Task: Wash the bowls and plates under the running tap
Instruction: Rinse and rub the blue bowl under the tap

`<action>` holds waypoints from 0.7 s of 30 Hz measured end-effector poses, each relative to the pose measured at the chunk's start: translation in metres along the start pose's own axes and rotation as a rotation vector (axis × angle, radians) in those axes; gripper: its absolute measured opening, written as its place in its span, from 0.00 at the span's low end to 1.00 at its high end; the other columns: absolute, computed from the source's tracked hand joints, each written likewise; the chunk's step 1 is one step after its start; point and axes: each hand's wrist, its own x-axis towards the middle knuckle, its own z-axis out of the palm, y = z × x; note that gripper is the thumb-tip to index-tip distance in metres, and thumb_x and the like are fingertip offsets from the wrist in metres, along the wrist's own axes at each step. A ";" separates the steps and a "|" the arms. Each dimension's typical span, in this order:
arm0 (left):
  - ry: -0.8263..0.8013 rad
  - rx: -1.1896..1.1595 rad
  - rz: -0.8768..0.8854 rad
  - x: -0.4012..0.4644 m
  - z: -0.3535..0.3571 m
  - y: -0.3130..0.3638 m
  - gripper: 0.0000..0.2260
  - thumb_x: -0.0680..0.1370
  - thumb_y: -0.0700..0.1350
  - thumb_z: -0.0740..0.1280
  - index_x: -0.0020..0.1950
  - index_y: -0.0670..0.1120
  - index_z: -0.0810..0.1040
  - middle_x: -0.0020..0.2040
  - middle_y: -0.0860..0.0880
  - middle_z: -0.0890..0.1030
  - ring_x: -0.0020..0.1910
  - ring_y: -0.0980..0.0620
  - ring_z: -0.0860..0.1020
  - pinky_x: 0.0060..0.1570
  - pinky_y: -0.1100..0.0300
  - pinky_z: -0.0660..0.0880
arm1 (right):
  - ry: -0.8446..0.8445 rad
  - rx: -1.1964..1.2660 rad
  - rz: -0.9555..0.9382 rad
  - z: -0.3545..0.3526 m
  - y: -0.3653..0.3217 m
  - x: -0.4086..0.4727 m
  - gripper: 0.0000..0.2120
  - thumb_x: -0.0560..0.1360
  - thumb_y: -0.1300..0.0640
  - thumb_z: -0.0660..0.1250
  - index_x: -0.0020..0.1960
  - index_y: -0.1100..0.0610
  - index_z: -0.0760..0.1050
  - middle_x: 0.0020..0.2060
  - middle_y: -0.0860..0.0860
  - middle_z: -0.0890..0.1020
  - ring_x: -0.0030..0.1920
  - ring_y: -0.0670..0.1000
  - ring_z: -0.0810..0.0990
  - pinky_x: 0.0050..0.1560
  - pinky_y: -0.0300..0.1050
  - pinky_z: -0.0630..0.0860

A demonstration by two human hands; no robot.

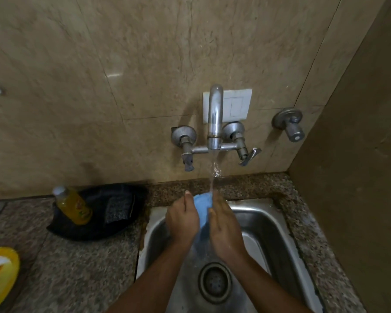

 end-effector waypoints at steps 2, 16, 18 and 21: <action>-0.010 -0.030 -0.061 0.004 0.000 0.003 0.18 0.83 0.47 0.58 0.46 0.38 0.83 0.44 0.38 0.84 0.46 0.39 0.81 0.47 0.52 0.72 | -0.055 -0.009 -0.114 0.001 0.003 -0.005 0.24 0.83 0.50 0.51 0.78 0.51 0.57 0.76 0.45 0.59 0.75 0.42 0.58 0.74 0.40 0.57; -0.305 -0.127 0.073 0.020 -0.018 -0.004 0.15 0.81 0.46 0.58 0.37 0.46 0.77 0.36 0.47 0.81 0.36 0.49 0.78 0.39 0.57 0.72 | -0.110 0.751 0.357 -0.027 -0.001 0.041 0.09 0.81 0.58 0.60 0.46 0.60 0.75 0.39 0.58 0.80 0.37 0.53 0.79 0.35 0.38 0.75; -0.422 0.228 0.293 0.020 -0.019 0.006 0.20 0.82 0.53 0.55 0.39 0.46 0.79 0.38 0.46 0.82 0.38 0.48 0.80 0.39 0.57 0.72 | -0.116 0.714 0.288 -0.024 -0.003 0.046 0.11 0.81 0.60 0.60 0.41 0.58 0.75 0.36 0.54 0.79 0.36 0.50 0.76 0.35 0.37 0.74; -0.311 0.421 0.333 0.021 -0.013 0.012 0.25 0.83 0.57 0.53 0.43 0.43 0.83 0.41 0.43 0.84 0.42 0.44 0.81 0.42 0.56 0.73 | -0.054 0.531 0.178 -0.019 -0.009 0.046 0.11 0.82 0.59 0.59 0.44 0.58 0.77 0.38 0.52 0.80 0.39 0.49 0.77 0.42 0.43 0.73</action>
